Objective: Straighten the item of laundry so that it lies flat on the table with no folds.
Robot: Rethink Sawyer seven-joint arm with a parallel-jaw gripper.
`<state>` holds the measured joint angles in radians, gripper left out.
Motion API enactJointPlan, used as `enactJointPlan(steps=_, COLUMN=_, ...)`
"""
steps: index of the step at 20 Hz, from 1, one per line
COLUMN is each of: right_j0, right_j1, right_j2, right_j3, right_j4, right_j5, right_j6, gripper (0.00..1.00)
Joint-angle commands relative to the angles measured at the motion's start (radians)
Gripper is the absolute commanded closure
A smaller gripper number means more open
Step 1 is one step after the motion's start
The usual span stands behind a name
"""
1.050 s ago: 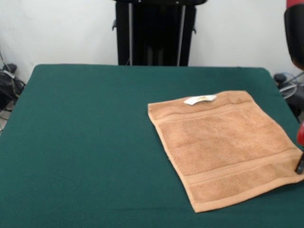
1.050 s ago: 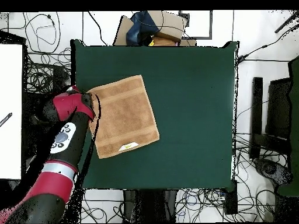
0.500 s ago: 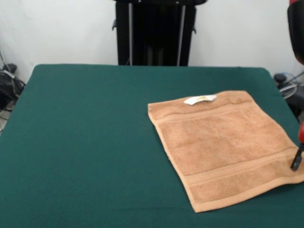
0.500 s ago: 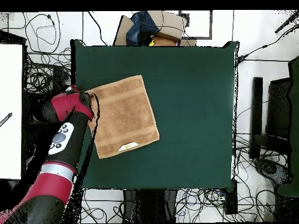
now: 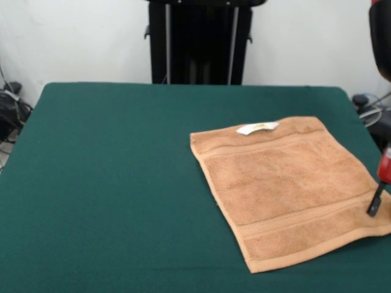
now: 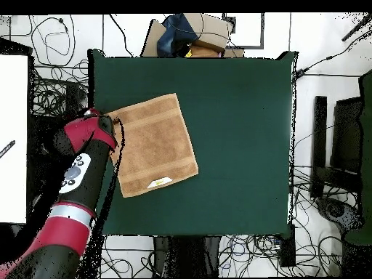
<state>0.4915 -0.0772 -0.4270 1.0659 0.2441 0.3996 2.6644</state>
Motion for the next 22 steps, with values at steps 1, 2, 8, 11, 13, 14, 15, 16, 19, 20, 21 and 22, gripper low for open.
enactJointPlan(steps=1, right_j0=0.014, right_j1=-0.096, right_j2=0.103, right_j3=0.198, right_j4=-0.095, right_j5=0.100, right_j6=-0.060, gripper=0.00)
enactJointPlan(steps=2, right_j0=0.018, right_j1=-0.108, right_j2=0.098, right_j3=0.208, right_j4=-0.102, right_j5=0.113, right_j6=-0.061, gripper=0.00)
enactJointPlan(steps=8, right_j0=0.025, right_j1=-0.164, right_j2=0.087, right_j3=0.254, right_j4=-0.148, right_j5=0.176, right_j6=-0.072, gripper=0.00)
enactJointPlan(steps=11, right_j0=0.019, right_j1=-0.187, right_j2=0.092, right_j3=0.275, right_j4=-0.172, right_j5=0.192, right_j6=-0.079, gripper=0.00)
enactJointPlan(steps=13, right_j0=0.011, right_j1=-0.192, right_j2=0.092, right_j3=0.284, right_j4=-0.188, right_j5=0.198, right_j6=-0.083, gripper=0.00)
enactJointPlan(steps=14, right_j0=0.006, right_j1=-0.197, right_j2=0.092, right_j3=0.296, right_j4=-0.199, right_j5=0.196, right_j6=-0.085, gripper=0.00)
enactJointPlan(steps=15, right_j0=0.001, right_j1=-0.202, right_j2=0.094, right_j3=0.306, right_j4=-0.208, right_j5=0.199, right_j6=-0.090, gripper=0.00)
enactJointPlan(steps=16, right_j0=-0.003, right_j1=-0.209, right_j2=0.097, right_j3=0.320, right_j4=-0.220, right_j5=0.190, right_j6=-0.094, gripper=0.00)
enactJointPlan(steps=19, right_j0=-0.025, right_j1=-0.247, right_j2=0.115, right_j3=0.385, right_j4=-0.255, right_j5=0.153, right_j6=-0.115, gripper=0.00)
enactJointPlan(steps=20, right_j0=-0.031, right_j1=-0.259, right_j2=0.119, right_j3=0.403, right_j4=-0.267, right_j5=0.143, right_j6=-0.120, gripper=0.00)
enactJointPlan(steps=21, right_j0=-0.037, right_j1=-0.270, right_j2=0.124, right_j3=0.420, right_j4=-0.280, right_j5=0.138, right_j6=-0.127, gripper=0.00)
enactJointPlan(steps=22, right_j0=-0.042, right_j1=-0.281, right_j2=0.127, right_j3=0.435, right_j4=-0.293, right_j5=0.134, right_j6=-0.133, gripper=0.00)
